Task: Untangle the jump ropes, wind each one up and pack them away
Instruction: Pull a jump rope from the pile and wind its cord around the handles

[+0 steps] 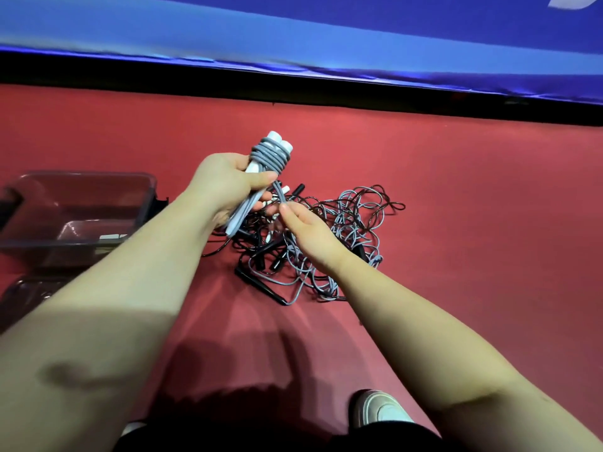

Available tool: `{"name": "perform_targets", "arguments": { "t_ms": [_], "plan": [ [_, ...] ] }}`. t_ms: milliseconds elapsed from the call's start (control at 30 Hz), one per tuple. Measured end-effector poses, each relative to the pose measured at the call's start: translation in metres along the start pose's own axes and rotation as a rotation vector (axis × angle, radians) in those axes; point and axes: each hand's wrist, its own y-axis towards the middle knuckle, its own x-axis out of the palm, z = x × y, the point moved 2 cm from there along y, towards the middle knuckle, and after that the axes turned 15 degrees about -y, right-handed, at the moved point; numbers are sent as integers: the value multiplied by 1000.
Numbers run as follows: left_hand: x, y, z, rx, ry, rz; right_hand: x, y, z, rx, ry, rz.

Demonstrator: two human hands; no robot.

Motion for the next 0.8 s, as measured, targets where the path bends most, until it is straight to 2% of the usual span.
{"name": "perform_targets", "arguments": {
  "t_ms": [67, 133, 233, 333, 433, 533, 600, 733, 800],
  "plan": [
    [-3, -1, 0, 22, -6, 23, -3, -1, 1, 19, 33, 35],
    [-8, -2, -1, 62, 39, 62, -14, -2, -1, 26, -100, 67],
    [-13, -2, -4, 141, 216, 86, -22, -11, -18, -52, -444, 68],
    [-10, -3, 1, 236, 543, 42, -26, -20, -39, -206, -1004, 186],
    [-1, -5, 5, 282, 809, -54, -38, -18, -53, -328, -1264, 292],
    [5, -10, 6, 212, 968, -198, -43, -18, -59, -514, -1325, 367],
    [6, -13, 5, 132, 955, -299, -47, -19, -57, -549, -1283, 387],
    [7, -12, -1, 32, 833, -344, -56, -18, -58, -542, -1089, 293],
    [6, -10, -3, -21, 819, -329, -59, -17, -63, -583, -1091, 199]
  ]
}}
